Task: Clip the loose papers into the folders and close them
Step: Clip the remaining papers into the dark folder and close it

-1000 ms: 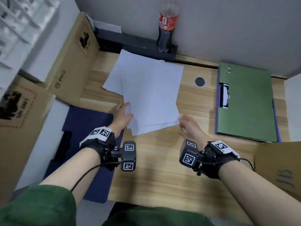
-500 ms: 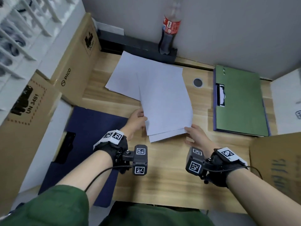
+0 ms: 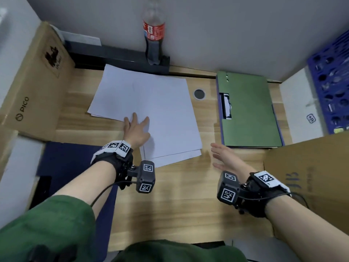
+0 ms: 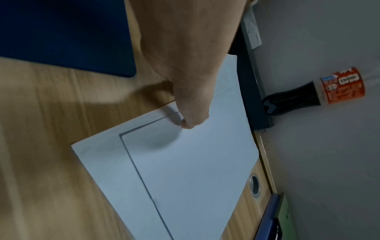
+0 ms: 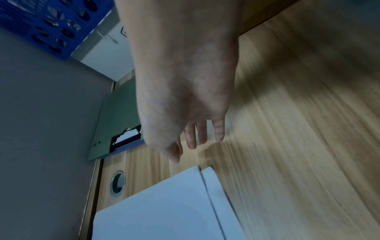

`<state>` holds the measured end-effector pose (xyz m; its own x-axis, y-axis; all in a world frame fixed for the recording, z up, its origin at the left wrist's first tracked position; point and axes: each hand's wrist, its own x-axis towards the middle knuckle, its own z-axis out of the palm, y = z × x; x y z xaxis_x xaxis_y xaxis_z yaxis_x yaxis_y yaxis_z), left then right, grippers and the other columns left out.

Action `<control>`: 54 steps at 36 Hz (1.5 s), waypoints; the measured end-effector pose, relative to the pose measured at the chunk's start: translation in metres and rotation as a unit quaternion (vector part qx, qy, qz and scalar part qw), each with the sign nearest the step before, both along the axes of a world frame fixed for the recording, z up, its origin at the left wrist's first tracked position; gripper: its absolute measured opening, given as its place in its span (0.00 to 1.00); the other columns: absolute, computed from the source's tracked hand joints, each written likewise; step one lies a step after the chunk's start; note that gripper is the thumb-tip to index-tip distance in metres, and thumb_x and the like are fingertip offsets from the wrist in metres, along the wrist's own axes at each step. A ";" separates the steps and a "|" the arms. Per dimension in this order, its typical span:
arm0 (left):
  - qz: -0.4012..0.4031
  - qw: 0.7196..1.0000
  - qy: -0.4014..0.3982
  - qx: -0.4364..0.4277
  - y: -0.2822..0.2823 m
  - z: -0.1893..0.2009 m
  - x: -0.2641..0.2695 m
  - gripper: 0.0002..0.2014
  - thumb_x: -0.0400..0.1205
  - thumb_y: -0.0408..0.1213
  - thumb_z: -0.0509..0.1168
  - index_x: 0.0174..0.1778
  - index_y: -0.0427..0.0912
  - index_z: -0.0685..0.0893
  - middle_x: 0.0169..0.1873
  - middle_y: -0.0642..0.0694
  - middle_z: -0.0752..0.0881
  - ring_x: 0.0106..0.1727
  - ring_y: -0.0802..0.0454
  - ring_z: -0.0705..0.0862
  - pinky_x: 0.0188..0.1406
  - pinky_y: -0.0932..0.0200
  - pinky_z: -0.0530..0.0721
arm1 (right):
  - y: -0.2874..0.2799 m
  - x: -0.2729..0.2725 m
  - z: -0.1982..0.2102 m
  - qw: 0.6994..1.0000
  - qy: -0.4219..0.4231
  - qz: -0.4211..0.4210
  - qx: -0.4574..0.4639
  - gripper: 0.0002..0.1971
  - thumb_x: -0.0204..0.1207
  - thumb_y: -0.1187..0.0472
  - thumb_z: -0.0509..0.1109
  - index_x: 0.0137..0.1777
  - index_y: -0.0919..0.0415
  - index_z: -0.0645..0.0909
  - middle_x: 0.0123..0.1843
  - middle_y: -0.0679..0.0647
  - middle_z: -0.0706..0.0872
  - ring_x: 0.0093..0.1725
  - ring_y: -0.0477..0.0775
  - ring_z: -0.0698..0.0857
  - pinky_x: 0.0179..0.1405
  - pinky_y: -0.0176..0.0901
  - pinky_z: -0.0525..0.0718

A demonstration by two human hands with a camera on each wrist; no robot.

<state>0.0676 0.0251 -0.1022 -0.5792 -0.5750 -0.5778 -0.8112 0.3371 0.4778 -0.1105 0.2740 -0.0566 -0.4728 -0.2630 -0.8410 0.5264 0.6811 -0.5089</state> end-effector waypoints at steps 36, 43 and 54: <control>0.207 0.971 0.102 0.057 0.051 0.017 0.083 0.22 0.85 0.34 0.56 0.76 0.52 0.74 0.82 0.51 0.63 0.83 0.56 0.59 0.80 0.58 0.57 | -0.178 -0.025 -0.024 0.855 0.267 0.430 -0.112 0.34 0.76 0.56 0.71 0.81 0.54 0.63 0.86 0.59 0.51 0.85 0.59 0.43 0.82 0.56 0.51; 0.250 0.959 0.126 0.046 0.056 0.015 0.075 0.24 0.83 0.32 0.56 0.77 0.52 0.72 0.79 0.54 0.68 0.79 0.57 0.66 0.78 0.57 0.65 | -0.182 -0.031 -0.027 0.738 0.322 0.593 -0.003 0.29 0.80 0.53 0.62 0.78 0.63 0.62 0.76 0.65 0.69 0.74 0.65 0.71 0.68 0.52 0.69; 0.274 0.954 0.113 0.051 0.048 0.012 0.057 0.29 0.83 0.28 0.58 0.81 0.48 0.66 0.84 0.49 0.55 0.84 0.55 0.54 0.76 0.62 0.56 | -0.194 -0.049 -0.028 0.760 0.333 0.558 -0.026 0.29 0.78 0.56 0.66 0.79 0.62 0.66 0.79 0.62 0.67 0.79 0.61 0.65 0.75 0.50 0.65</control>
